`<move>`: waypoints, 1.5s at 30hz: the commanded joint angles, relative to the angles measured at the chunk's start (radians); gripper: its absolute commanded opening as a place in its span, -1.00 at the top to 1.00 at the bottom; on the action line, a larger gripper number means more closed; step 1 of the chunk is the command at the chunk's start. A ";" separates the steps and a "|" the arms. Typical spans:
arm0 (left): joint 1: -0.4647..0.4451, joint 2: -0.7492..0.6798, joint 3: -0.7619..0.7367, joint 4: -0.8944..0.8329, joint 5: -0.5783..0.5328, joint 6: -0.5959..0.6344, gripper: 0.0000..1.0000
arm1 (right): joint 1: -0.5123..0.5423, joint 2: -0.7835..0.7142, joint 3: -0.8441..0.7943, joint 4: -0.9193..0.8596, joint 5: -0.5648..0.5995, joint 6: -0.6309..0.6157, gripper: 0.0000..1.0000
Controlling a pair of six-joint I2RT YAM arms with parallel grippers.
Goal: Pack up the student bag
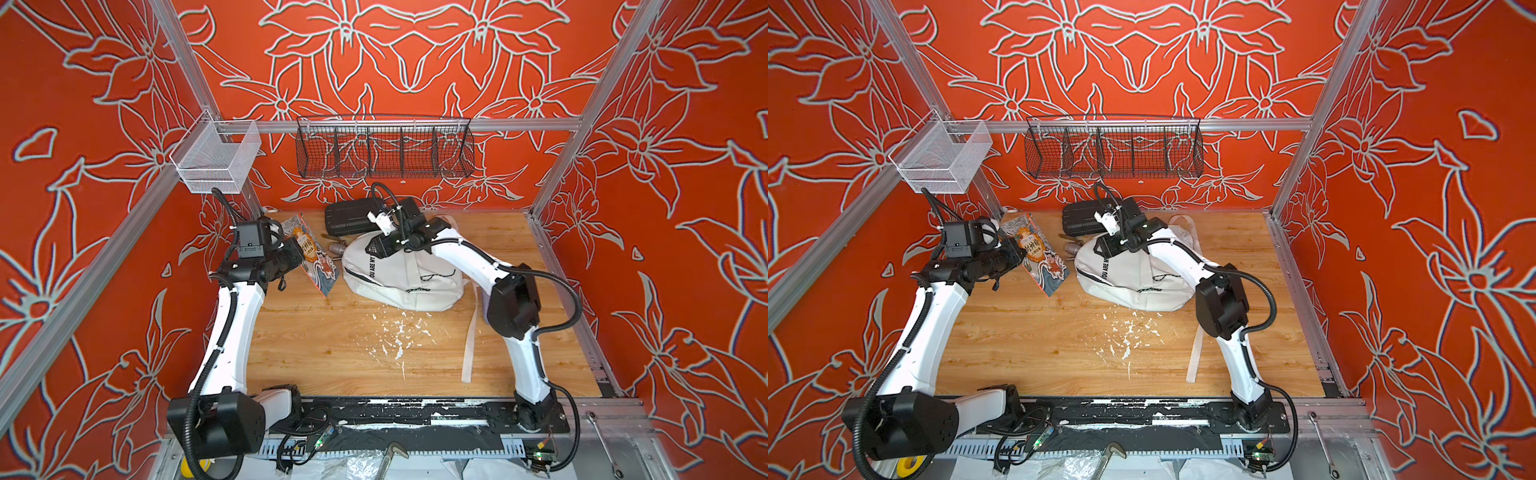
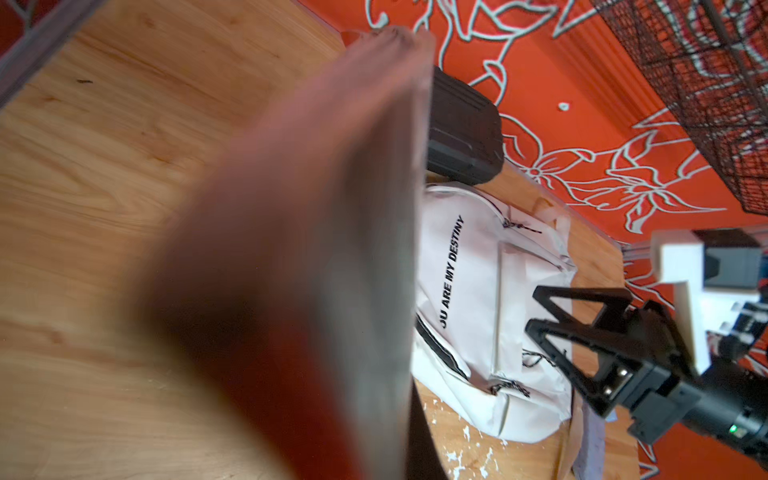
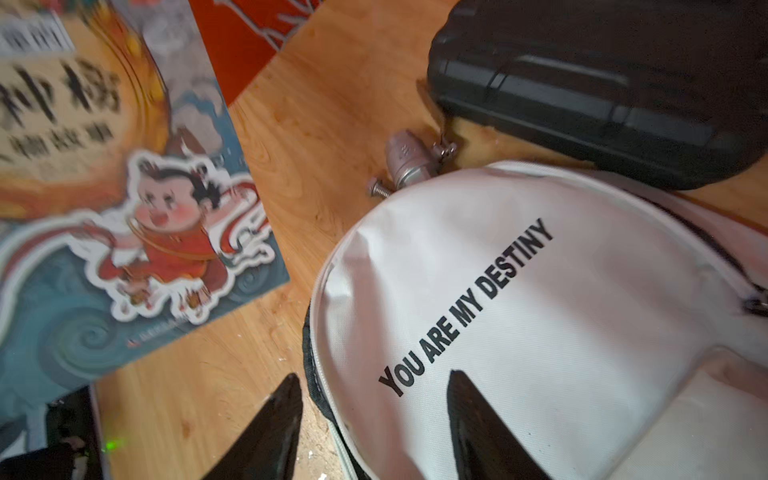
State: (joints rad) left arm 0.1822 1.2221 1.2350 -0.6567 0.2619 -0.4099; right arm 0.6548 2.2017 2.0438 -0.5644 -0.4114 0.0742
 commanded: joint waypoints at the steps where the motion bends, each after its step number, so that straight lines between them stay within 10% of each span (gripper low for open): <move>1: 0.027 0.014 0.023 0.007 -0.039 0.011 1.00 | 0.038 0.070 0.083 -0.142 0.052 -0.136 -0.17; 14: 0.046 0.075 0.031 0.041 0.003 0.014 1.00 | 0.061 0.212 0.218 -0.212 0.062 -0.156 -0.05; 24: 0.048 0.099 0.023 0.140 0.118 -0.042 1.00 | 0.060 0.119 0.156 -0.123 0.084 -0.096 1.00; 45: -0.119 0.184 -0.099 0.616 0.131 -0.356 1.00 | 0.026 -0.312 -0.295 0.366 0.004 0.316 1.00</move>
State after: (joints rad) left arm 0.0994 1.3819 1.1385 -0.1699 0.4152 -0.7181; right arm 0.6712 1.9331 1.7649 -0.2951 -0.3527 0.3267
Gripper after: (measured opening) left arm 0.066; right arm 0.054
